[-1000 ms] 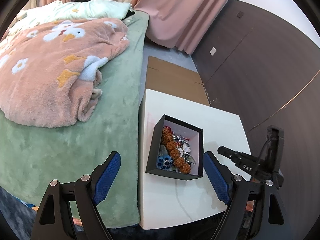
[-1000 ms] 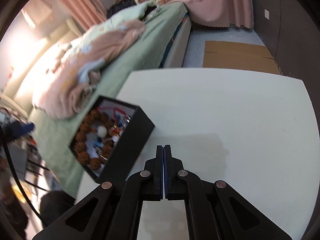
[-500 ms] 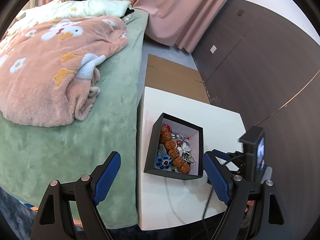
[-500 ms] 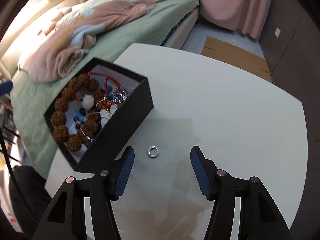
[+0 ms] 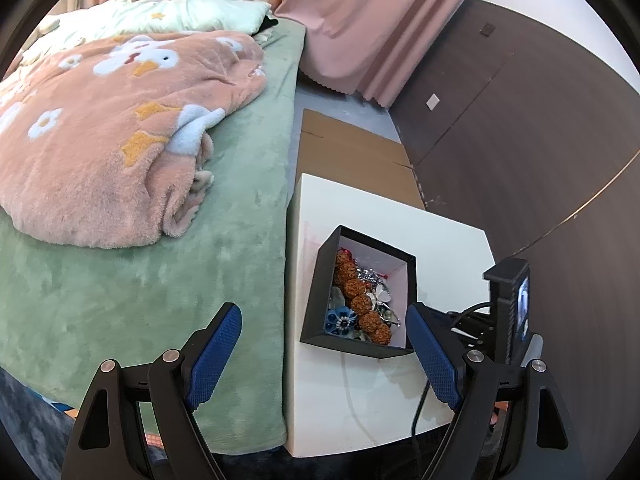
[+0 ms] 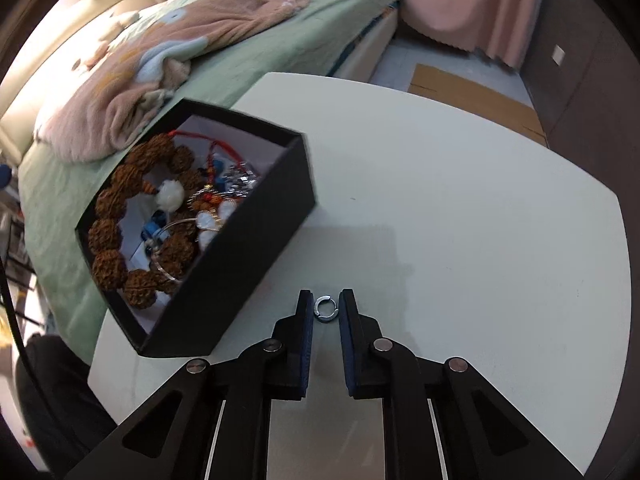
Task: Organize jewelry
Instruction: 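Grasp the small silver ring with the right gripper, then carry the small silver ring into the black box and open the right gripper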
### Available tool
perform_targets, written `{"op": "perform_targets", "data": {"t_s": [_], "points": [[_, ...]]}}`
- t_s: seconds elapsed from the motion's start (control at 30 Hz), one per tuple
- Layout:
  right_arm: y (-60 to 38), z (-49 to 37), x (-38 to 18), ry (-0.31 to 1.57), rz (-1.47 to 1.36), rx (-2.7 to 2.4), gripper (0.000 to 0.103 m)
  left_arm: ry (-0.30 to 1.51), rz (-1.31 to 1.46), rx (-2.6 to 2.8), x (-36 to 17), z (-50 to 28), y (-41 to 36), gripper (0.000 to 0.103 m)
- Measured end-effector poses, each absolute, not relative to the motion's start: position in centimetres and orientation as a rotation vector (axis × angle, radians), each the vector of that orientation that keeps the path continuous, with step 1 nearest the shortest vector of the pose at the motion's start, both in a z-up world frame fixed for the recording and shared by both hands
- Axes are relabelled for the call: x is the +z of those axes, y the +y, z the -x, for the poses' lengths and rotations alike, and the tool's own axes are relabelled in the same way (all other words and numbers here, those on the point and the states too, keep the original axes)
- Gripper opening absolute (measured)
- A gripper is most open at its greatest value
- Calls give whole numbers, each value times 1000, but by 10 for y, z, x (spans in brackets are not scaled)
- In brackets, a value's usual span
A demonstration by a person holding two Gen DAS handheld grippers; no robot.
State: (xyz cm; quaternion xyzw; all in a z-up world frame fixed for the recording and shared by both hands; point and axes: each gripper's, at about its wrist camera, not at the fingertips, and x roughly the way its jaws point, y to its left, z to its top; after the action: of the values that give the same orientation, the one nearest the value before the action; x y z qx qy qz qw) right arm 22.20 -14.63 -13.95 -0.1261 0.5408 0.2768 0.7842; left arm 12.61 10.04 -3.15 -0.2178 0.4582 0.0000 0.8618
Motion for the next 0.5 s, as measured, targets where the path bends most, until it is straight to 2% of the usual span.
{"op": "perform_targets", "data": {"t_s": [0.5], "points": [[-181, -218, -76, 988, -15, 698, 14, 988, 432, -23, -38, -140, 83, 85]]}}
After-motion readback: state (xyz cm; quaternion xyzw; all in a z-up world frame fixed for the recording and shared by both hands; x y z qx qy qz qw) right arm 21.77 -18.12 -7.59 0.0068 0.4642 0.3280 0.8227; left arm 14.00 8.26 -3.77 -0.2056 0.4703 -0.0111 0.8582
